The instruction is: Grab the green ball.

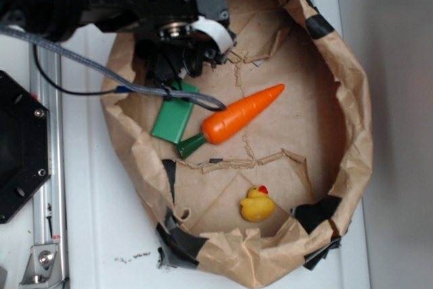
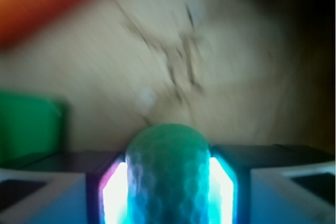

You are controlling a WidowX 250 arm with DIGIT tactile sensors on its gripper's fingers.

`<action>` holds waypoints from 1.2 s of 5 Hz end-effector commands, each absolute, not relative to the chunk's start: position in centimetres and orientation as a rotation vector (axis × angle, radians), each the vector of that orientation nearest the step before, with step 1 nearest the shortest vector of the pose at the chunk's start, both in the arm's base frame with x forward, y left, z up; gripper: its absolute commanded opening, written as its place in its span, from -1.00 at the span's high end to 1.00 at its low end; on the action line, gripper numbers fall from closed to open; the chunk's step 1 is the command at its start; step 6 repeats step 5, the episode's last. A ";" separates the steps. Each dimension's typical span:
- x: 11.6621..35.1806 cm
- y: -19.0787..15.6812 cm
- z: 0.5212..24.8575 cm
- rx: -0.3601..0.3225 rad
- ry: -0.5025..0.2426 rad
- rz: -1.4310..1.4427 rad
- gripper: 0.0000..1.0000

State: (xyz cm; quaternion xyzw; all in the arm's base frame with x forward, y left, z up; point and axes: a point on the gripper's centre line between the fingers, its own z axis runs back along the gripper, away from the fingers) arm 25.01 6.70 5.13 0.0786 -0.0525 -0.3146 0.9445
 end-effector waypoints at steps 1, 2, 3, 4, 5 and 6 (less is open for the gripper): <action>28.3 3.0 13.0 0.067 -0.279 -0.616 1.00; 28.5 2.5 13.3 0.045 -0.295 -0.600 1.00; 28.8 0.7 13.3 -0.043 -0.348 -0.519 1.00; 29.6 -1.7 14.2 -0.016 -0.319 -0.458 1.00; 30.2 -2.7 13.8 0.155 -0.153 -0.303 1.00; 30.2 -2.7 13.8 0.155 -0.153 -0.303 1.00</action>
